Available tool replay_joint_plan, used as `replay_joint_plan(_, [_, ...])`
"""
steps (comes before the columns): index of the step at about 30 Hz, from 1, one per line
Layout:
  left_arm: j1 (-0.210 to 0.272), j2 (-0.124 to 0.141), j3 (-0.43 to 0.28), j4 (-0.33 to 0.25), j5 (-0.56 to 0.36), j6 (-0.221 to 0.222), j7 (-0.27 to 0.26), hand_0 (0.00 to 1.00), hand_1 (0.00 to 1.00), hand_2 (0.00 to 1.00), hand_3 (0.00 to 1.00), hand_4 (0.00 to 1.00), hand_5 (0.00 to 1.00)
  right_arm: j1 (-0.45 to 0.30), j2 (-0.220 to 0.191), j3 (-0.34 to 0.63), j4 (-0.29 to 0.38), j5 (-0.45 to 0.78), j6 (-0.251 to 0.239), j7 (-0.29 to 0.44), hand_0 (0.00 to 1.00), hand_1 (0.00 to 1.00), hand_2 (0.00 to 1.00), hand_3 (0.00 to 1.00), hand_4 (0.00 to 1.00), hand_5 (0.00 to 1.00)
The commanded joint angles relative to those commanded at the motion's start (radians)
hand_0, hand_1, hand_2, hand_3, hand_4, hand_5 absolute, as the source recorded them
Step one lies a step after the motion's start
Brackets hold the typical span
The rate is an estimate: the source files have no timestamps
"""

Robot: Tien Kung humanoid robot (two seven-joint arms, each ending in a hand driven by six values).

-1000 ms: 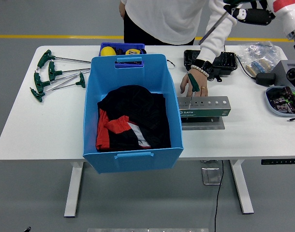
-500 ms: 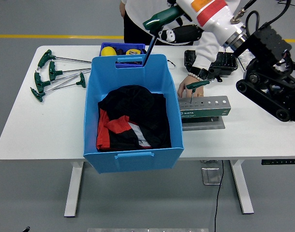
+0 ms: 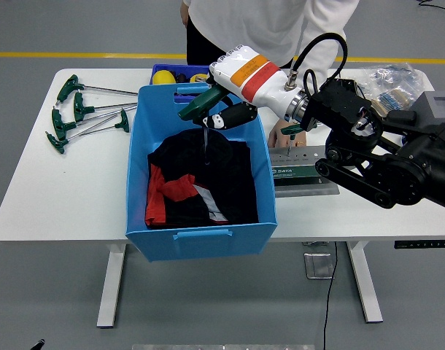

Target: Lift tool from toolbox,place it in box,lift tool from toolbox,place it in box

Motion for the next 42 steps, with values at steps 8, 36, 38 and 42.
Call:
replay_joint_plan(8, [0.0, 0.002, -0.019, 0.0, 0.03, 0.004, 0.009, 0.811, 0.882, 0.866, 0.775, 0.758, 0.647, 0.004, 0.028, -0.025, -0.056, -0.002, 0.152, -0.015, 0.532, 0.357, 0.474, 0.456, 0.979, 0.588])
replay_joint_plan(36, [0.0, 0.0, -0.032, 0.003, 0.042, 0.005, 0.011, 0.811, 0.882, 0.864, 0.774, 0.758, 0.644, -0.001, 0.007, 0.049, -0.129, -0.023, 0.164, -0.012, 0.788, 0.763, 0.821, 0.805, 0.998, 0.6])
replay_joint_plan(38, [0.0, -0.001, -0.027, 0.003, 0.033, 0.004, 0.008, 0.812, 0.883, 0.863, 0.774, 0.757, 0.642, -0.01, -0.018, 0.049, -0.139, -0.031, 0.185, -0.015, 0.781, 0.754, 0.799, 0.8, 0.998, 0.623])
replay_joint_plan(42, [0.001, -0.001, -0.022, 0.004, 0.022, 0.003, 0.005, 0.812, 0.883, 0.863, 0.774, 0.757, 0.642, -0.03, -0.058, 0.039, -0.161, -0.049, 0.241, -0.022, 0.781, 0.754, 0.799, 0.8, 0.998, 0.623])
